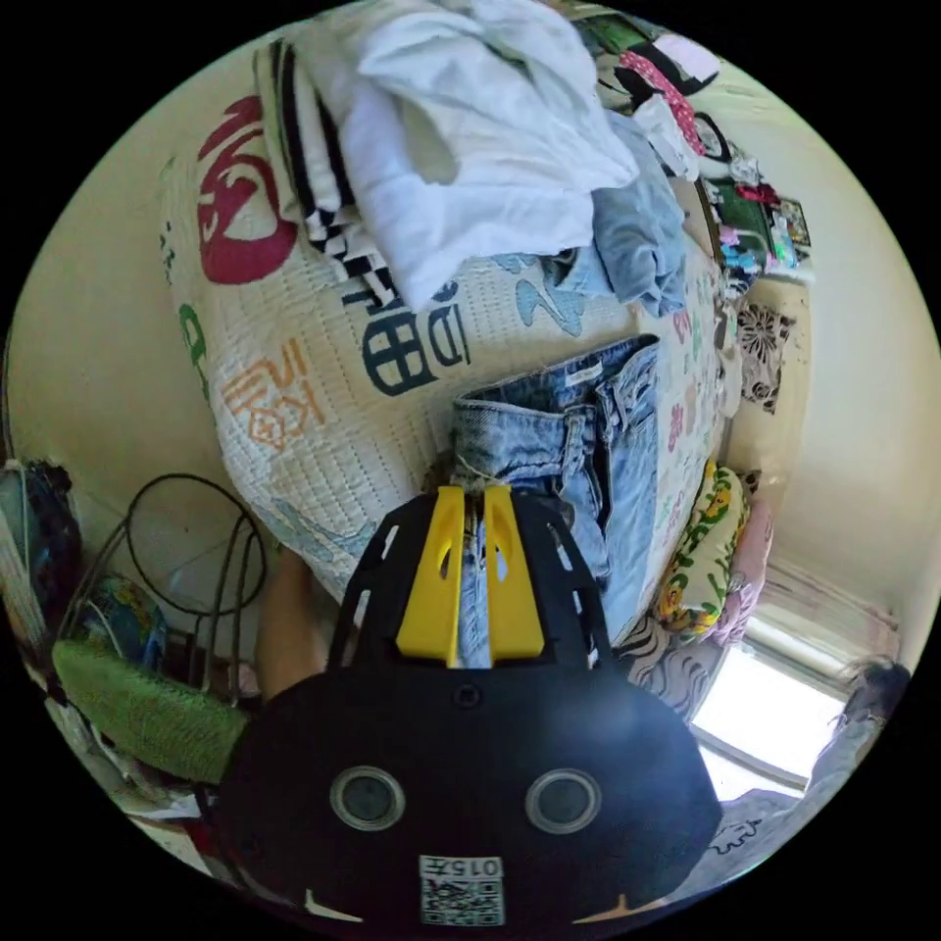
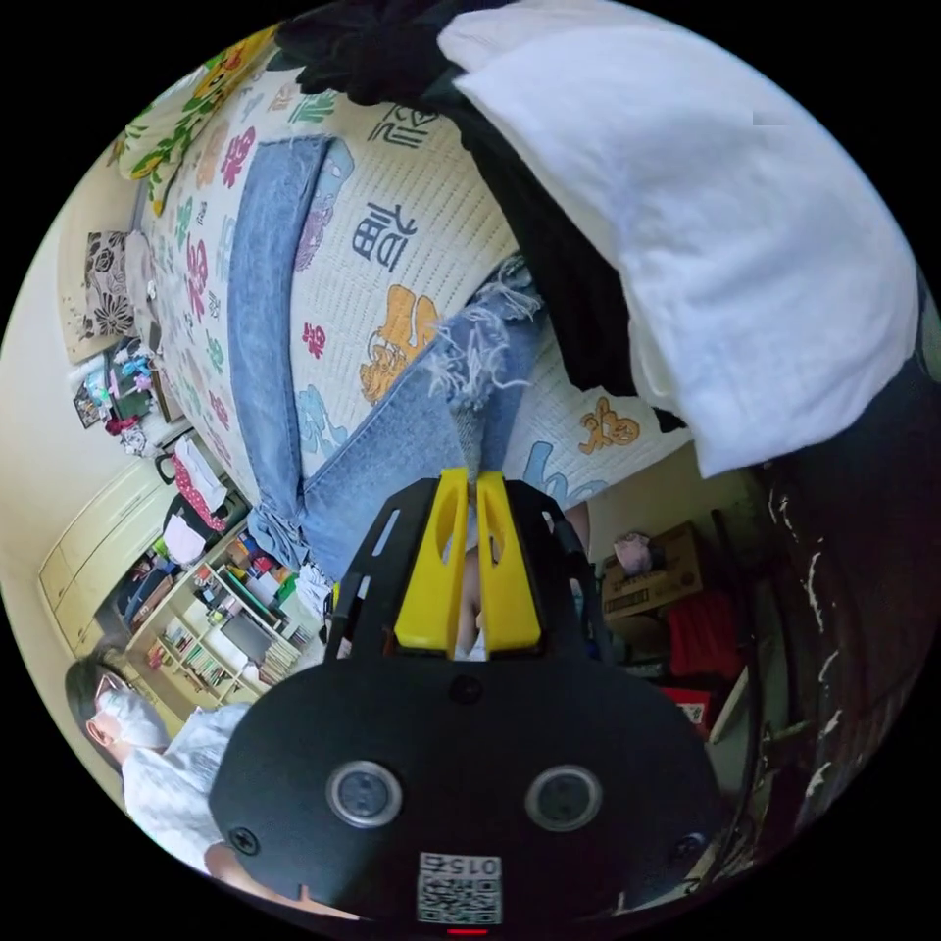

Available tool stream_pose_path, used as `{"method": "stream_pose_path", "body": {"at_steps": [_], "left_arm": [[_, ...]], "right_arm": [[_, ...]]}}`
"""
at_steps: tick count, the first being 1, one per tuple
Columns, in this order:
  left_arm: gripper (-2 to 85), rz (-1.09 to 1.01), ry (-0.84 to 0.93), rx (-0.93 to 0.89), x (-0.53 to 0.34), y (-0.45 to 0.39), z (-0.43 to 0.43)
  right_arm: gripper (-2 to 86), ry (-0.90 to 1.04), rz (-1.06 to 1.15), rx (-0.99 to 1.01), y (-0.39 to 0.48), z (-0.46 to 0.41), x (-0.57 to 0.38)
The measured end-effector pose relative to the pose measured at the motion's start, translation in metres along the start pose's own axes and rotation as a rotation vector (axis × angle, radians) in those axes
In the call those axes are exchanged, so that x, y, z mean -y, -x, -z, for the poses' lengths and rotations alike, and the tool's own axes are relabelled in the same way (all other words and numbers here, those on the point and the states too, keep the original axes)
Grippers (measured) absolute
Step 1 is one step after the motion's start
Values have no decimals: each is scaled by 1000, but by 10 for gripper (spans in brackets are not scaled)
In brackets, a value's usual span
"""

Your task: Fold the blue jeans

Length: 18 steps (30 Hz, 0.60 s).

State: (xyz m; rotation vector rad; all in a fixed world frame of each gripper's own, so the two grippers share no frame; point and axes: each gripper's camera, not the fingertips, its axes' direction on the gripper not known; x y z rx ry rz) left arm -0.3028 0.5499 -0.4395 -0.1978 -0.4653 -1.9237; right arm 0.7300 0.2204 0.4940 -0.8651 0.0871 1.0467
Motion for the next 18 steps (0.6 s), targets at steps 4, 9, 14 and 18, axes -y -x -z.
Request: {"method": "stream_pose_path", "body": {"at_steps": [4, 9, 14, 18], "left_arm": [[12, 62, 21, -175, 24, -8, 44], [7, 36, 19, -259, 62, -46, 78], [7, 23, -18, -309, 114, -92, 86], [14, 2, -30, -299, 173, -132, 65]], "right_arm": [[2, -5, 28, 120, 34, 44, 16], [2, -4, 119, 199, 93, 89, 46], [1, -36, 188, 262, 162, 115, 98], [1, -65, 208, 246, 222, 111, 165]]}}
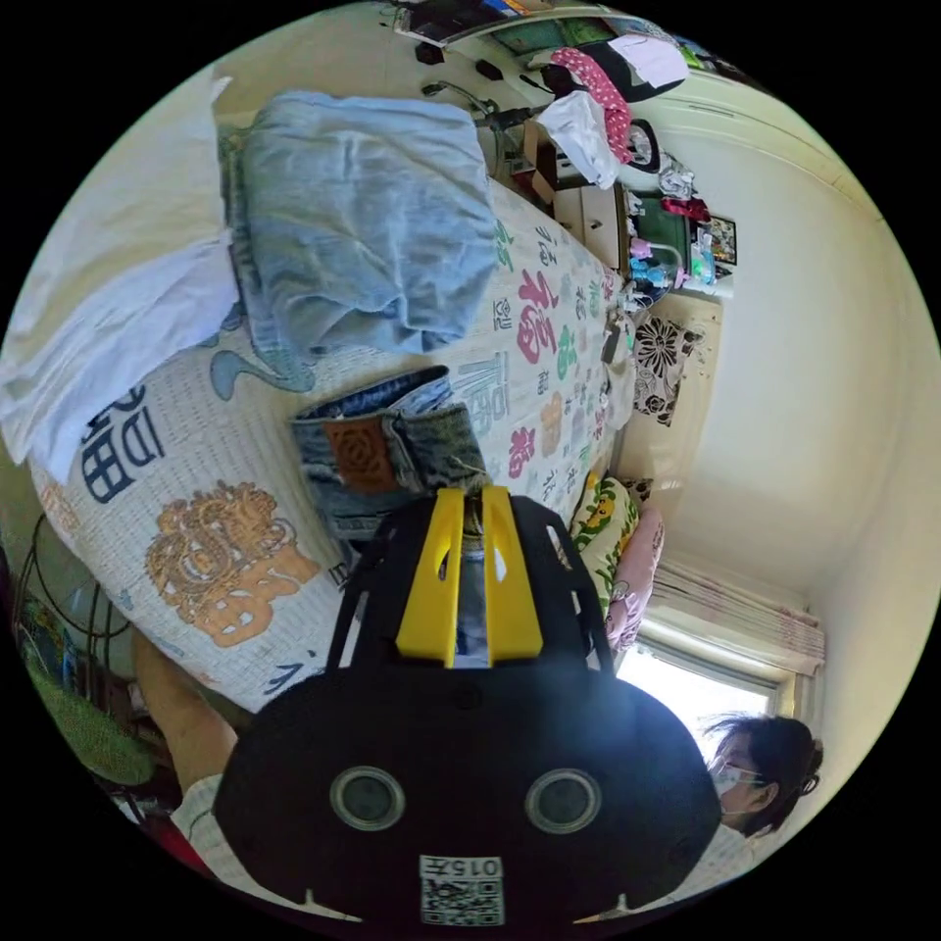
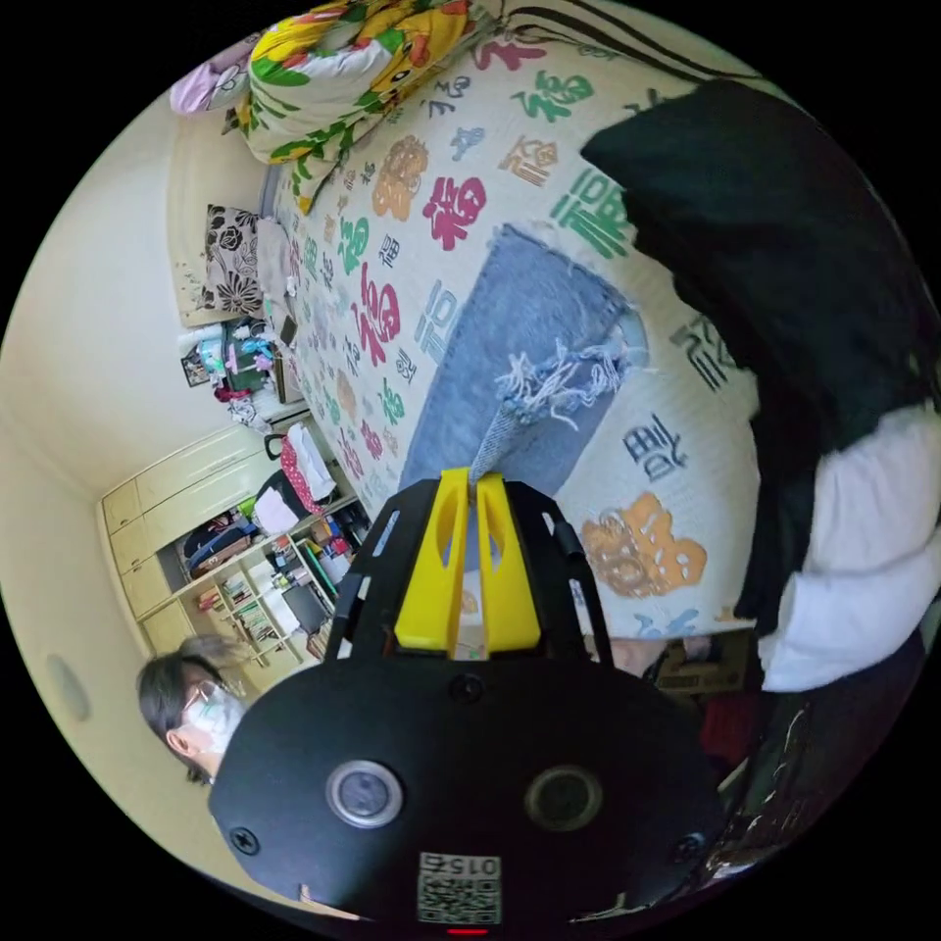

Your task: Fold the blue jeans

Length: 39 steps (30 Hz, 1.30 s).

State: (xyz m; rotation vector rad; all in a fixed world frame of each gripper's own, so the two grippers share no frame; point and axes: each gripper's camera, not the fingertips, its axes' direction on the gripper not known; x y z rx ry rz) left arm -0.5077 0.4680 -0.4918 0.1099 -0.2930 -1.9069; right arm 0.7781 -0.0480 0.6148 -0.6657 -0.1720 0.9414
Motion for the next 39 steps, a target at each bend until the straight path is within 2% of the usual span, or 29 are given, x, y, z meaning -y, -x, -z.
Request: {"method": "stream_pose_path", "body": {"at_steps": [7, 9, 12, 15, 19, 21, 25, 29, 31, 36, 39], "left_arm": [[33, 40, -82, 131, 88, -26, -75], [46, 37, -83, 165, 107, -28, -89], [61, 42, -89, 149, 129, -30, -97], [79, -56, -46, 128, 144, -39, -92], [77, -261, -52, 57, 138, -56, -64], [86, -307, -4, 129, 127, -58, -58], [114, -216, 21, 311, 99, -23, -46], [128, -56, -72, 279, 92, 23, -42], [136, -1, -95, 204, 99, 39, -54], [147, -7, 12, 219, 129, 33, -99], [137, 34, 73, 264, 147, 31, -112]], "right_arm": [[8, -157, -118, 1, 47, -81, 123], [15, -158, -176, -80, 57, -97, 143], [36, -160, -151, -165, 74, -101, 161], [42, -185, -32, -106, 86, -80, 160], [62, -231, 102, -219, 90, -36, 134], [76, -199, 84, -267, 76, -33, 121], [107, -185, -50, -182, 18, -51, 95], [118, -249, -105, 61, -12, -69, 97], [121, -248, -134, 136, -11, -80, 109], [110, -181, -149, 16, 12, -99, 142], [71, -153, -156, -63, 19, -102, 152]]}}
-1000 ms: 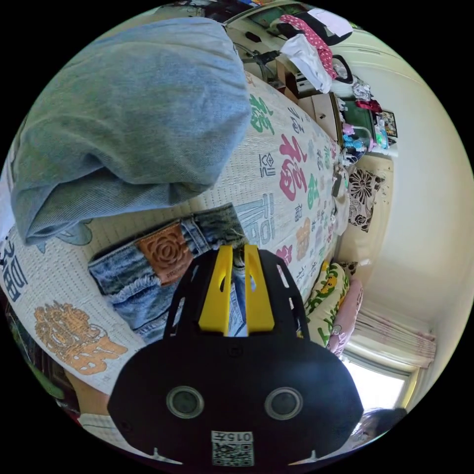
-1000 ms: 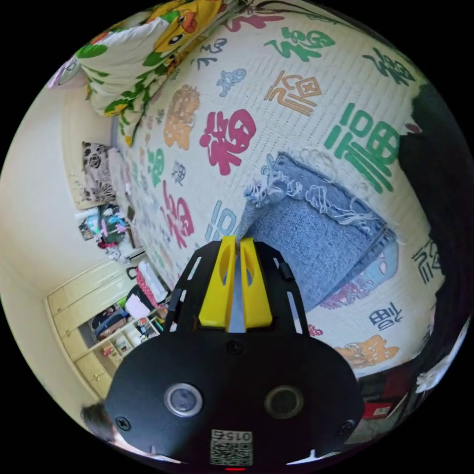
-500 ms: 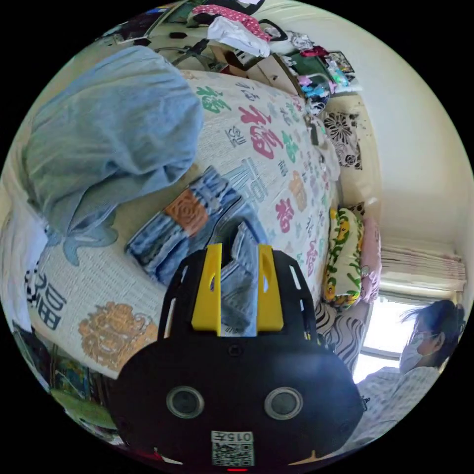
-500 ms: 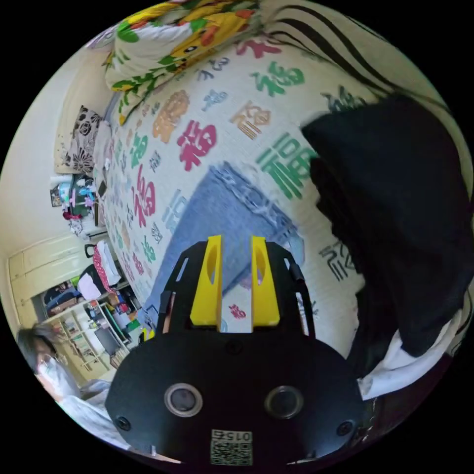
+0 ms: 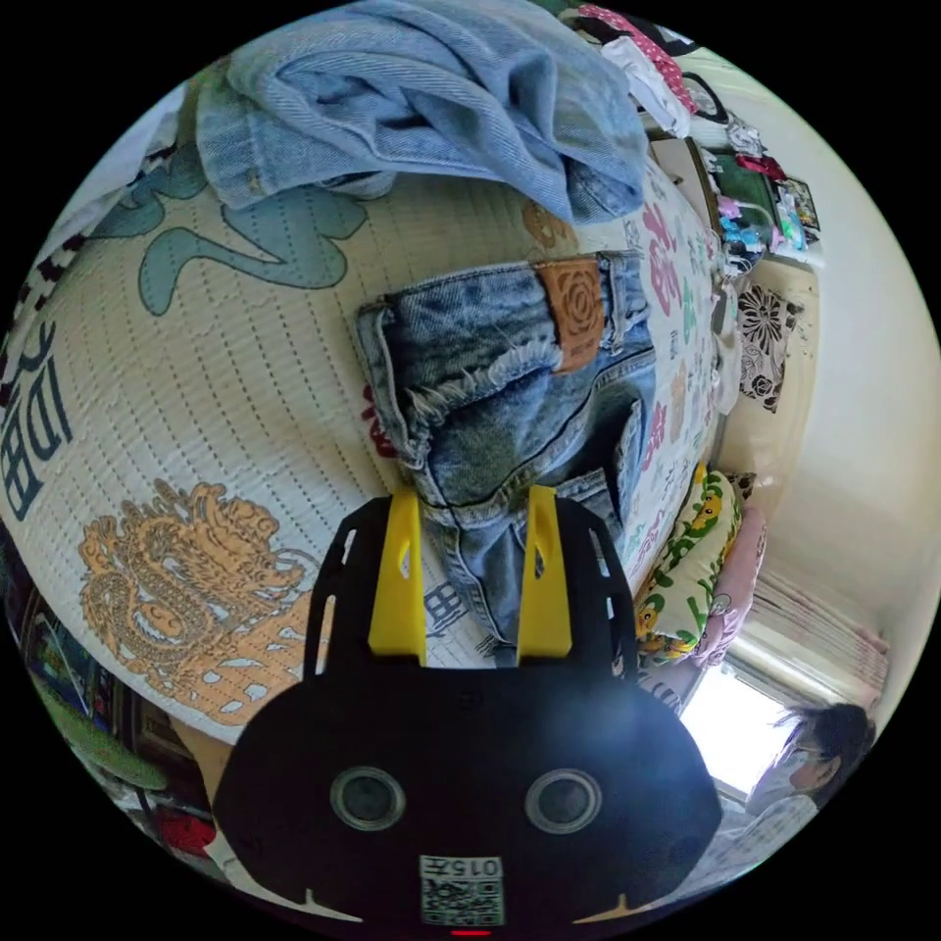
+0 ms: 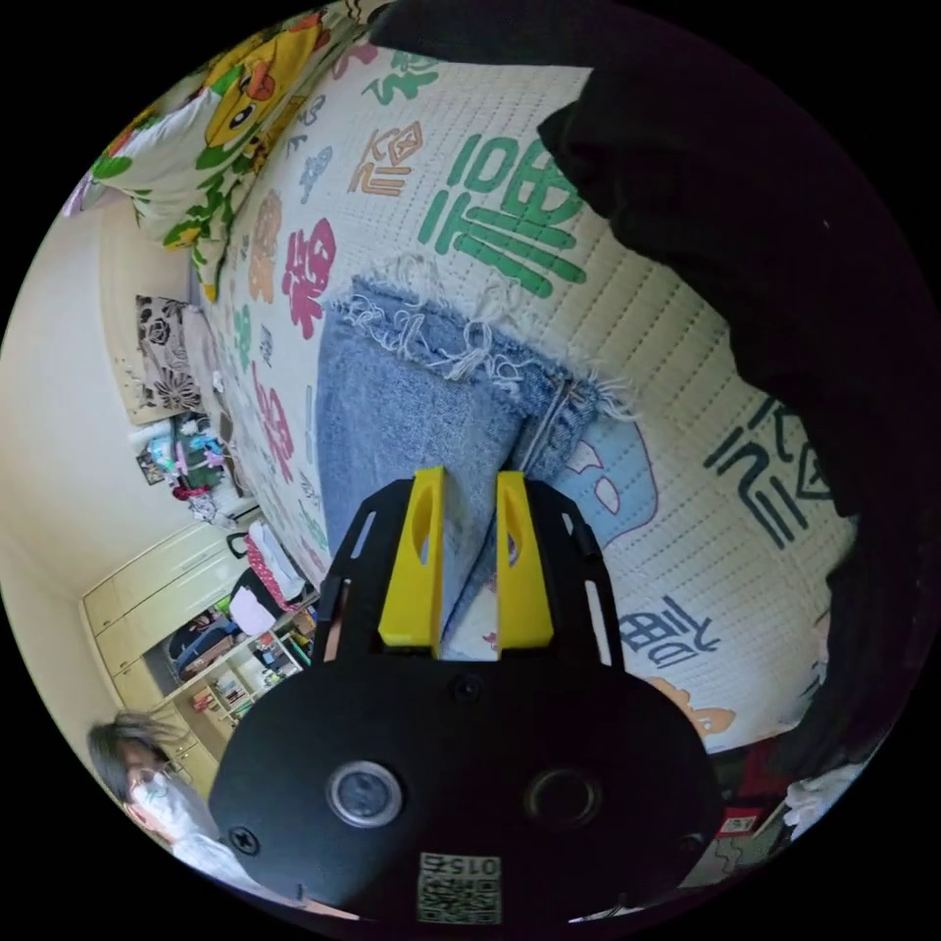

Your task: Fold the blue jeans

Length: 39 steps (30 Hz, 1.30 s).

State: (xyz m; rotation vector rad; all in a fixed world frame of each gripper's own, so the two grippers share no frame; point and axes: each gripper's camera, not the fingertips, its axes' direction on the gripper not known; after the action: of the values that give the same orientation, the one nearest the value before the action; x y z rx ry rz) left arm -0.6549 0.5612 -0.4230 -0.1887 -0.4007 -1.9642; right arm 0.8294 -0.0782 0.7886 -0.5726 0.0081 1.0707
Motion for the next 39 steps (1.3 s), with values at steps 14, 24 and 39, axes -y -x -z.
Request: {"method": "stream_pose_path", "body": {"at_steps": [14, 24, 39], "left_arm": [[87, -82, 74, 0, 20, -29, -43], [86, -113, 85, 22, 10, -59, -98], [54, -206, 117, 63, -44, -133, -198]], "right_arm": [[132, -22, -65, -34, 3, -7, -7], [82, -29, 64, -199, 36, -20, -8], [24, 3, 68, 59, -44, 1, -55]]}}
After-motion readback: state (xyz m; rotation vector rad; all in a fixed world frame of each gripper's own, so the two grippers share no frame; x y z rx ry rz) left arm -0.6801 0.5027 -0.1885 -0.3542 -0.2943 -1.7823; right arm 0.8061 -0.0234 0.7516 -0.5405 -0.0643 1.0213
